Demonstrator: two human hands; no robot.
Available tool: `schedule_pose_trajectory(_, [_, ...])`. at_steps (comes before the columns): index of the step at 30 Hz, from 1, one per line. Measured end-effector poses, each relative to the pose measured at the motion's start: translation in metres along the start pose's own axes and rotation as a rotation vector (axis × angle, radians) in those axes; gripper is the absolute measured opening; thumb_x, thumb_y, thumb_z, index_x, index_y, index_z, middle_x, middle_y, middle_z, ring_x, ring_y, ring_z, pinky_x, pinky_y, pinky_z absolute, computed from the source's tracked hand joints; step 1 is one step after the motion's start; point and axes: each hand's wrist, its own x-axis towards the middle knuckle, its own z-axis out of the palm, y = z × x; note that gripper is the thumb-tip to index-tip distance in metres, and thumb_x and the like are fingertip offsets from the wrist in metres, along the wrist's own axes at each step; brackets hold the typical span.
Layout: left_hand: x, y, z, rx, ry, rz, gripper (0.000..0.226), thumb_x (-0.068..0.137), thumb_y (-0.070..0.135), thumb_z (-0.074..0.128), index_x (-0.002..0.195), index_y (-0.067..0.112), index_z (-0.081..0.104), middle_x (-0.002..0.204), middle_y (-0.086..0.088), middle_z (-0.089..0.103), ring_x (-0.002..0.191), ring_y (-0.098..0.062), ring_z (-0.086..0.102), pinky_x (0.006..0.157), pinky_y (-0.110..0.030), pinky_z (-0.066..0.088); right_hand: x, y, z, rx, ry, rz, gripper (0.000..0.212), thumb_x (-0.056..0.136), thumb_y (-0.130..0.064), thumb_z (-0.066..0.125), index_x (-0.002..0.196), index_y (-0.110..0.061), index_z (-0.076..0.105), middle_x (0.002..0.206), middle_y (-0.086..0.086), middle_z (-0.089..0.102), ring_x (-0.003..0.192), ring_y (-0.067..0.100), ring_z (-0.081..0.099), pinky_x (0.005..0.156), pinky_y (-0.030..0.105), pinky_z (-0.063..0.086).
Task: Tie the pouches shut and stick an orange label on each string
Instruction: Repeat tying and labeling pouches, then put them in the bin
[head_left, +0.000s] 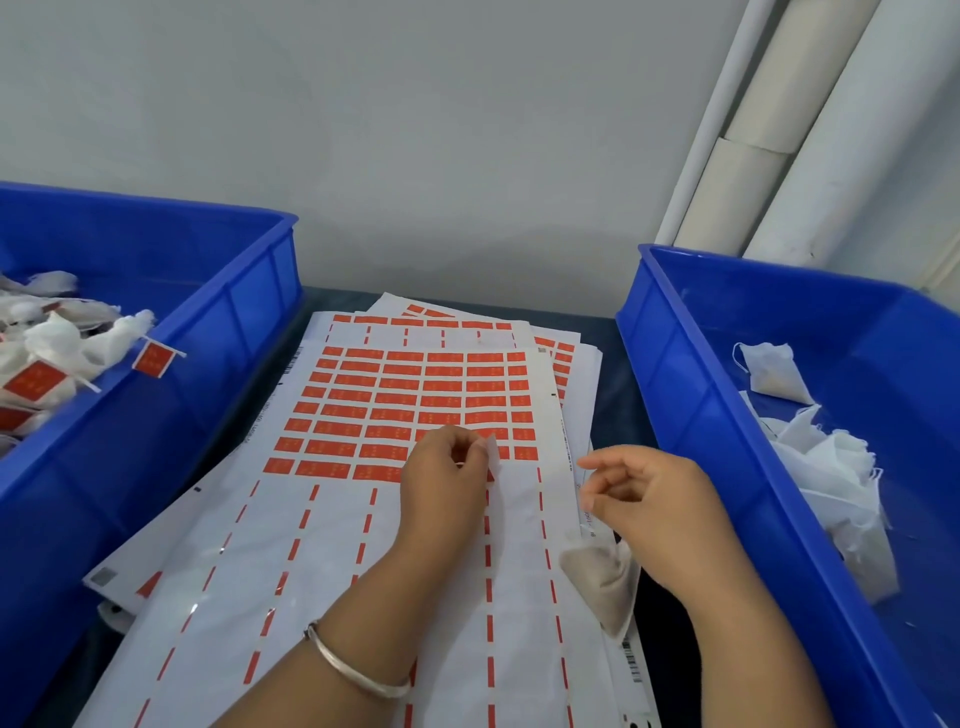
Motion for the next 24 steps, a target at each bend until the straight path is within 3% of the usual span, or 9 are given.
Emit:
schedule_pose_trajectory(4, [-0.001,0.002,-0.003,-0.068,0.01,-0.015,0.017,0.093,0.027,0.054,0.076,0.028,0.056,0.077,0.014,0.059,0.07,-0.009,0.059,0.053,-0.011,0.038,-0.001,0.0,-0.002,-0.053,0.052,-0.024,0.025,0.084,-0.016,0.071,0.097,-0.037,0.068,0.074,-0.021,0.066,0.076,-0.004,0.062,0.061,0.006,0.045])
schedule_pose_trajectory(6, [-0.001,0.002,-0.003,-0.074,0.01,-0.017,0.017,0.093,0.027,0.054,0.076,0.028,0.056,0.078,0.015,0.059,0.071,-0.009,0.059,0.053,-0.011,0.038,0.0,0.004,-0.001,-0.192,0.034,0.005,0.021,0.087,-0.026,0.067,0.108,-0.028,0.069,0.092,-0.023,0.06,0.084,-0.001,0.058,0.071,0.009,0.043])
schedule_pose_trajectory(8, [-0.001,0.002,-0.003,-0.079,0.014,-0.02,0.017,0.093,0.027,0.053,0.077,0.029,0.056,0.079,0.015,0.059,0.071,-0.009,0.059,0.053,-0.01,0.038,0.001,0.01,0.0,-0.332,-0.014,0.053,0.027,0.088,-0.031,0.064,0.114,-0.022,0.068,0.109,-0.011,0.058,0.1,0.006,0.054,0.084,0.021,0.046])
schedule_pose_trajectory(10, [0.0,0.002,-0.003,-0.094,0.021,-0.033,0.017,0.093,0.028,0.053,0.077,0.03,0.056,0.079,0.017,0.059,0.07,-0.007,0.059,0.051,-0.008,0.036,0.003,0.011,0.001,-0.368,-0.045,0.115,0.024,0.087,-0.034,0.066,0.105,-0.019,0.071,0.108,-0.008,0.06,0.101,0.01,0.054,0.085,0.026,0.047])
schedule_pose_trajectory(13, [0.0,0.003,-0.004,-0.108,0.025,-0.048,0.017,0.093,0.03,0.053,0.076,0.03,0.056,0.077,0.019,0.059,0.067,-0.005,0.059,0.047,-0.005,0.034,0.003,0.011,0.002,-0.399,-0.109,0.153,0.013,0.085,-0.034,0.069,0.083,-0.022,0.074,0.084,-0.016,0.06,0.086,0.006,0.054,0.069,0.019,0.046])
schedule_pose_trajectory(15, [-0.001,0.003,-0.005,-0.115,0.025,-0.046,0.017,0.093,0.032,0.054,0.076,0.03,0.056,0.077,0.02,0.059,0.067,-0.005,0.059,0.046,-0.004,0.033,0.003,0.01,0.003,-0.455,-0.142,0.153,0.011,0.088,-0.029,0.066,0.082,-0.027,0.075,0.088,-0.014,0.064,0.084,0.007,0.058,0.07,0.021,0.051])
schedule_pose_trajectory(20, [-0.003,0.005,-0.007,-0.175,0.042,-0.054,0.016,0.092,0.033,0.055,0.076,0.029,0.058,0.076,0.019,0.06,0.068,-0.006,0.059,0.051,-0.008,0.036,0.0,0.0,-0.001,-0.23,-0.045,0.03,0.027,0.086,-0.024,0.069,0.065,-0.039,0.062,0.082,-0.019,0.061,0.08,0.003,0.059,0.066,0.013,0.044])
schedule_pose_trajectory(24, [-0.004,0.01,-0.007,-0.243,0.029,-0.051,0.015,0.092,0.036,0.052,0.081,0.029,0.058,0.077,0.014,0.06,0.071,-0.009,0.059,0.055,-0.013,0.039,-0.005,-0.012,0.001,0.078,-0.019,-0.028,0.015,0.083,-0.027,0.07,0.072,-0.036,0.067,0.082,-0.018,0.069,0.082,-0.002,0.064,0.07,0.011,0.048])
